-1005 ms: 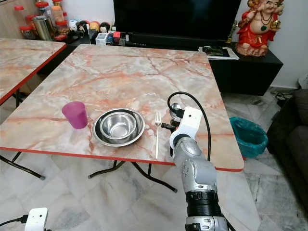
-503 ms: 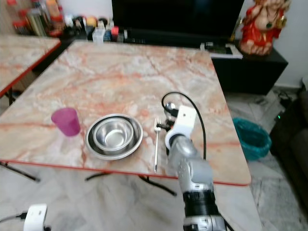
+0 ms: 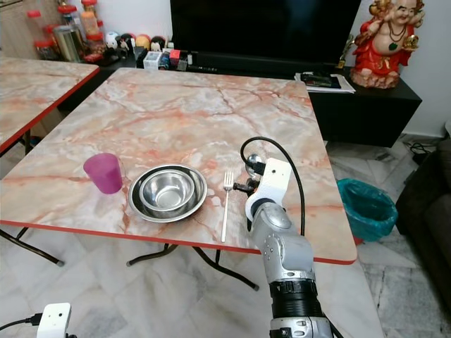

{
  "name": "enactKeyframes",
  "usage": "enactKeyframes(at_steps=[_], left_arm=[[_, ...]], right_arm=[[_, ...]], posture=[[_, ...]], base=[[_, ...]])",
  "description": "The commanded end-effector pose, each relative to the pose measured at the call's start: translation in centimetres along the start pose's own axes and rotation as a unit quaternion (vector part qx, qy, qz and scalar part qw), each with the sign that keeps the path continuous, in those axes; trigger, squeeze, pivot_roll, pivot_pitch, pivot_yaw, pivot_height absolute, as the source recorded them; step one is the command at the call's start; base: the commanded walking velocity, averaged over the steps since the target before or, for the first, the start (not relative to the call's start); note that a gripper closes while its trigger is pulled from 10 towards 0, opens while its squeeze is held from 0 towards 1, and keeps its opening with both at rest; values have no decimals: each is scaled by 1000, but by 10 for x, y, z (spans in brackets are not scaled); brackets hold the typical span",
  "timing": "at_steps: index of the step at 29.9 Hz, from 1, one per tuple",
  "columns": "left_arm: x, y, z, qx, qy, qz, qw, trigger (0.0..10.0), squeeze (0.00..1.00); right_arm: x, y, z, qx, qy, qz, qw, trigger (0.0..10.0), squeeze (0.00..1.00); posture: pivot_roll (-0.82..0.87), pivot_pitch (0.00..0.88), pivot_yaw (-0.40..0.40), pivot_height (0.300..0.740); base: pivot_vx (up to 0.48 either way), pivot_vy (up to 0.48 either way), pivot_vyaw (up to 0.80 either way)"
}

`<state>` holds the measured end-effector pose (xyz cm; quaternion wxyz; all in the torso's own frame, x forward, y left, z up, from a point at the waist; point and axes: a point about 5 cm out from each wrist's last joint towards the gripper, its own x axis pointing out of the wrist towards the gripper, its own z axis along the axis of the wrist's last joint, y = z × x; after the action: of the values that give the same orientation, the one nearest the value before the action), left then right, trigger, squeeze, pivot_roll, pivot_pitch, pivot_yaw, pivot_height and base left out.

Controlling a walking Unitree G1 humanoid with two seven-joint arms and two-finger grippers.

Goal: Setting the table

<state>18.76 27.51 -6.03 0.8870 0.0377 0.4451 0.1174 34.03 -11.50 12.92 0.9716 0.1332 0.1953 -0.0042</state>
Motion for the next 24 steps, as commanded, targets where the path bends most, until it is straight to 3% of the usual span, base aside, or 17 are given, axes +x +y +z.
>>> enactKeyframes(at_steps=[1, 16, 24], left_arm=[[-1, 2, -6, 12, 16, 0, 1000, 10000, 0], [-1, 2, -7, 13, 18, 2, 1000, 10000, 0], [-1, 3, -7, 13, 17, 5, 1000, 10000, 0]], right_arm=[[2, -2, -3, -7, 10, -11, 1000, 10000, 0], [18, 15, -6, -5, 24, -1, 1000, 10000, 0], [27, 11, 1, -6, 14, -16, 1000, 10000, 0]], posture=[[-7, 102, -30, 740], [2, 95, -34, 740], [12, 92, -31, 740]], base=[[0, 0, 0], [0, 0, 0], [0, 0, 0]])
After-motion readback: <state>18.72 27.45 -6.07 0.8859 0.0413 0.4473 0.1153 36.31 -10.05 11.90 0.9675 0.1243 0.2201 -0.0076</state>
